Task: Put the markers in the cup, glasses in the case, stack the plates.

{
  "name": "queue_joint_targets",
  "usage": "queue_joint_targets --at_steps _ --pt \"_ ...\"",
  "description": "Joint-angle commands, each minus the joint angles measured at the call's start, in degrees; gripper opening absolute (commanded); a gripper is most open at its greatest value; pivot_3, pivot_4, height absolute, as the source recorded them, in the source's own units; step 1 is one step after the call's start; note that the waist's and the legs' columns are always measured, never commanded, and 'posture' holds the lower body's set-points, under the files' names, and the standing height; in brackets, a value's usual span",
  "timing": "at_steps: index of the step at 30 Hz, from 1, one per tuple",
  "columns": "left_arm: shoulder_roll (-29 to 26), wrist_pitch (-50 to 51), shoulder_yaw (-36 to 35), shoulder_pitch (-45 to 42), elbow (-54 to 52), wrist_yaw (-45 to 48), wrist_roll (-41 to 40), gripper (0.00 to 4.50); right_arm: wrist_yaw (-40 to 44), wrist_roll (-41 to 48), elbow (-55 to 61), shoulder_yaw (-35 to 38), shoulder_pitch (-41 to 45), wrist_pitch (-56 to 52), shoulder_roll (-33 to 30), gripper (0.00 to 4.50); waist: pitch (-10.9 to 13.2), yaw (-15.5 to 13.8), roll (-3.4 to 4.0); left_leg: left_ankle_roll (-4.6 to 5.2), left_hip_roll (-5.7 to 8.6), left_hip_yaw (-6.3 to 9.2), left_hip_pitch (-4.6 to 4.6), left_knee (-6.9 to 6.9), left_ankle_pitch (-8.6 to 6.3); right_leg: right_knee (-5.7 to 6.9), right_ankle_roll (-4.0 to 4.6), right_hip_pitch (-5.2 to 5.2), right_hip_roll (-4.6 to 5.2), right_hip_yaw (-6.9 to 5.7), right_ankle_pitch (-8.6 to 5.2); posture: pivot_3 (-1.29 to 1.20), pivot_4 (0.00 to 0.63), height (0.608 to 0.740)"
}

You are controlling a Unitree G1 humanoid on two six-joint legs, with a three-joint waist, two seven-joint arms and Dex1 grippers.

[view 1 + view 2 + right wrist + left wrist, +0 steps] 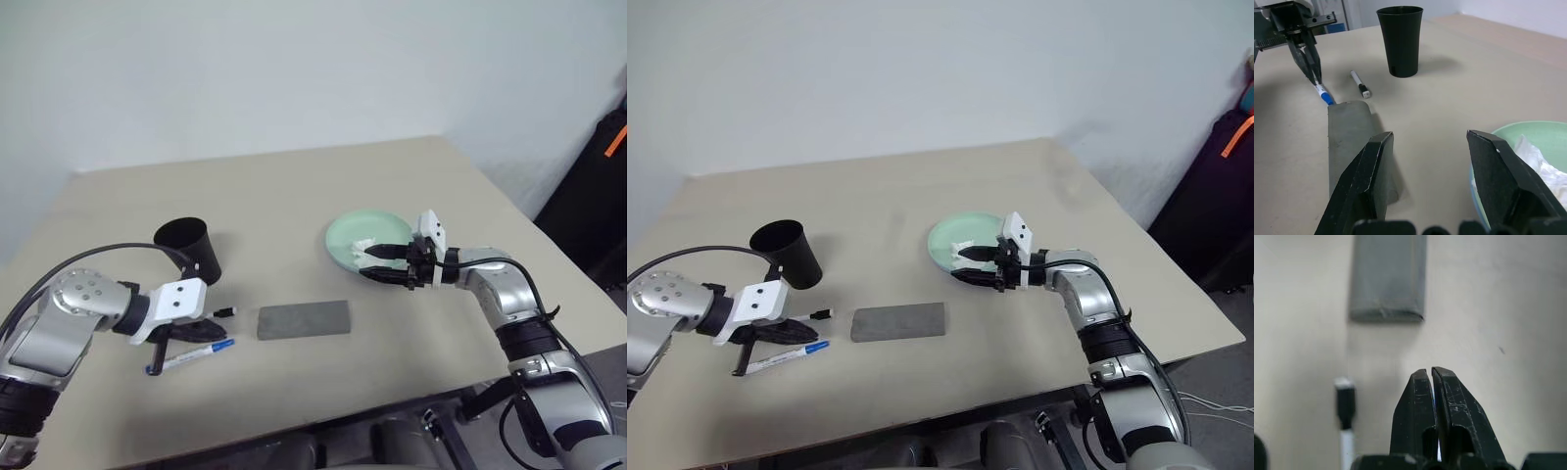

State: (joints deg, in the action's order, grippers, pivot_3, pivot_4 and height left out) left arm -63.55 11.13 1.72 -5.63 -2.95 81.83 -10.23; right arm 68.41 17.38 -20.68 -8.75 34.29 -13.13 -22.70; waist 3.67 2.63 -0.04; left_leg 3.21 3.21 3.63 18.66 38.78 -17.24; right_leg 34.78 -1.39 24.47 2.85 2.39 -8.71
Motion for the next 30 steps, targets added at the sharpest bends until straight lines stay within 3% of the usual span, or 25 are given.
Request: queue_joint_targets --at_steps 1,3,12,18,21,24,30 --pt "-1.44 -0.05 -2.67 1.71 -1.01 0.16 -1.65 0.93 -0.06 -0.21 0.82 0.33 0.87 1.16 0.42 2.58 0.0 0.0 0.0 0.0 -0.01 0.0 -0.01 0.0 0.0 0.01 0.0 0.0 0.0 0.0 0.0 0.0 0.0 0.74" --pt "-1.36 -0.24 -2.55 2.85 -0.43 -0.6 -0.84 1.57 -0.15 -0.39 0.71 0.23 0.81 1.3 0.61 2.58 0.0 0.01 0.0 -0.01 -0.03 0.01 -0.01 -0.02 0.0 0.02 0.0 0.02 0.0 -0.02 0.0 0.0 0.0 0.74" --pt "-1.36 -3.29 1.46 5.17 3.01 -4.05 6.05 1.57 -0.68 -0.72 0.61 0.49 0.31 1.68 0.91 2.58 0.0 0.0 0.01 -0.02 -0.05 -0.01 -0.02 -0.03 0.0 0.02 0.0 0.02 -0.01 -0.04 0.0 0.0 0.0 0.74" --pt "-0.63 -3.94 2.96 5.27 4.0 -4.21 6.54 1.57 -1.13 -0.83 1.1 0.69 -0.29 1.71 0.95 2.58 0.01 0.01 0.04 -0.03 -0.04 -0.02 -0.03 -0.06 -0.01 0.02 0.0 0.03 0.01 -0.04 0.0 0.0 0.0 0.74" --pt "-0.46 -4.35 3.26 5.46 4.78 -4.28 6.91 1.01 -1.3 -0.89 1.17 0.73 -0.37 1.69 0.94 2.58 0.0 0.0 0.05 -0.03 -0.06 -0.03 -0.05 -0.06 -0.01 0.03 0.0 0.02 0.01 -0.05 0.0 0.0 0.0 0.74" --pt "-0.26 -4.5 3.28 5.46 5.31 -4.65 6.95 0.04 -1.4 -0.94 1.17 0.7 -0.37 1.69 0.91 2.58 0.0 0.02 0.06 -0.03 -0.1 -0.07 -0.08 -0.06 -0.01 0.03 0.0 0.02 0.0 -0.08 0.0 0.0 0.0 0.74" --pt "0.83 -0.8 0.73 5.07 3.29 -3.47 1.71 0.01 -1.38 -1.27 0.61 0.69 0.02 1.91 1.08 2.58 0.0 -0.03 0.1 -0.02 -0.12 -0.12 -0.09 -0.05 -0.01 0.03 0.0 0.02 0.0 -0.09 0.0 0.0 0.0 0.74"
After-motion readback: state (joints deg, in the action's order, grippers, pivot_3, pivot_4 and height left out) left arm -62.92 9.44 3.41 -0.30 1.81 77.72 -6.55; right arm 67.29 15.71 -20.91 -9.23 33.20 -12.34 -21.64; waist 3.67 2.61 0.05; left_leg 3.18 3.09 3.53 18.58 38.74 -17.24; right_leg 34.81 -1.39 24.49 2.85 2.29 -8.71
